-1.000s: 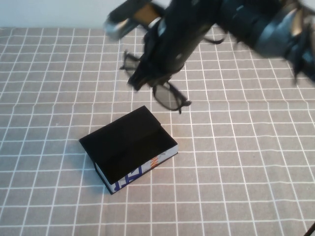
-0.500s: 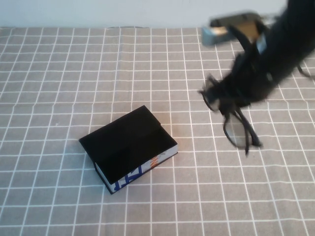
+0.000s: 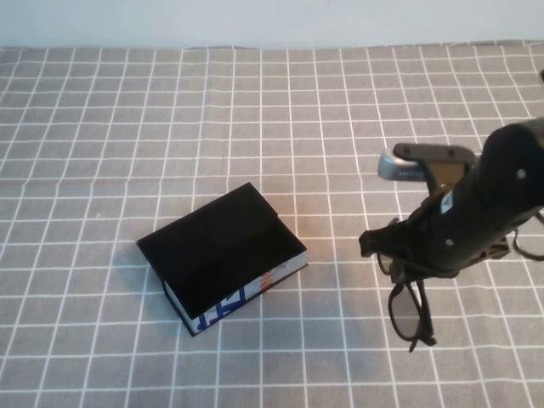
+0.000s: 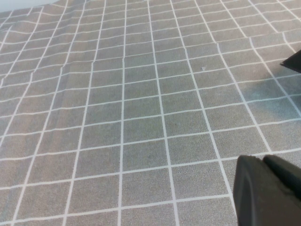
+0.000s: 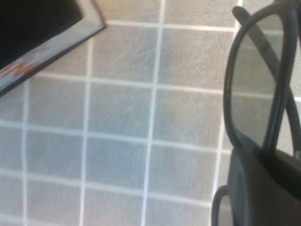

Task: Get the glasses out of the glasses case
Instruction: Place the glasses on the table

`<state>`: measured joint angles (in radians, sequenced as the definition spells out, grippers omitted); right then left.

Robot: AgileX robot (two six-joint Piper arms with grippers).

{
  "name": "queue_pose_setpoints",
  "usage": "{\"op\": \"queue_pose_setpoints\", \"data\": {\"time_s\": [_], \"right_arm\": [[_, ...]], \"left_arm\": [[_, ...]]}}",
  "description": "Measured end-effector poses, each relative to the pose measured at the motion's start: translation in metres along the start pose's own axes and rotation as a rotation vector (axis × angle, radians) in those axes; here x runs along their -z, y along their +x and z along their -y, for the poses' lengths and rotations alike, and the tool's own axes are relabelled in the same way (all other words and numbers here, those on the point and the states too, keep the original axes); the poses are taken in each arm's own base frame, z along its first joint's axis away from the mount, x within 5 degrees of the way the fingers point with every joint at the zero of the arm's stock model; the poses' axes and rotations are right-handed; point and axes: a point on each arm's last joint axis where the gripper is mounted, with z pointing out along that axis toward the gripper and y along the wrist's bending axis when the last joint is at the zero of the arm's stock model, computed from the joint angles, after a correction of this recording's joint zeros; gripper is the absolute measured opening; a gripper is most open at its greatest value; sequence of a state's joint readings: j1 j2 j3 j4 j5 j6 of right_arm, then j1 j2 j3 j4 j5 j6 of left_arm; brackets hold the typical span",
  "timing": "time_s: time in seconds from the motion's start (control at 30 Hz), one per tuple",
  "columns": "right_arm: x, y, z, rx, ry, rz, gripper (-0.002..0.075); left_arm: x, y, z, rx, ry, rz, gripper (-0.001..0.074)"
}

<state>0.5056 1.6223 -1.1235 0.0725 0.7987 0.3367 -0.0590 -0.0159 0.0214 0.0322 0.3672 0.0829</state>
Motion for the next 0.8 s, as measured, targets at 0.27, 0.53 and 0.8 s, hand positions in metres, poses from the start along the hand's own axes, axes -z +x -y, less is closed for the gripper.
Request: {"op": "queue_pose_setpoints", "data": {"time_s": [0.27, 0.53, 0.8], "right_arm": [[-0.036, -0.011, 0.017, -0.128, 0.003, -0.044, 0.0006], [-0.043, -0.013, 0.021, -0.142, 0.011, -0.051, 0.0041], [-0.043, -0.013, 0.023, -0.111, 0.038, -0.051, 0.0248]], "left_arm": [[0.000, 0.000, 0.000, 0.000, 0.000, 0.000, -0.0004], [0.000, 0.000, 0.000, 0.000, 0.000, 0.000, -0.0005], [0.000, 0.000, 0.000, 0.000, 0.000, 0.000, -0.0004]]}}
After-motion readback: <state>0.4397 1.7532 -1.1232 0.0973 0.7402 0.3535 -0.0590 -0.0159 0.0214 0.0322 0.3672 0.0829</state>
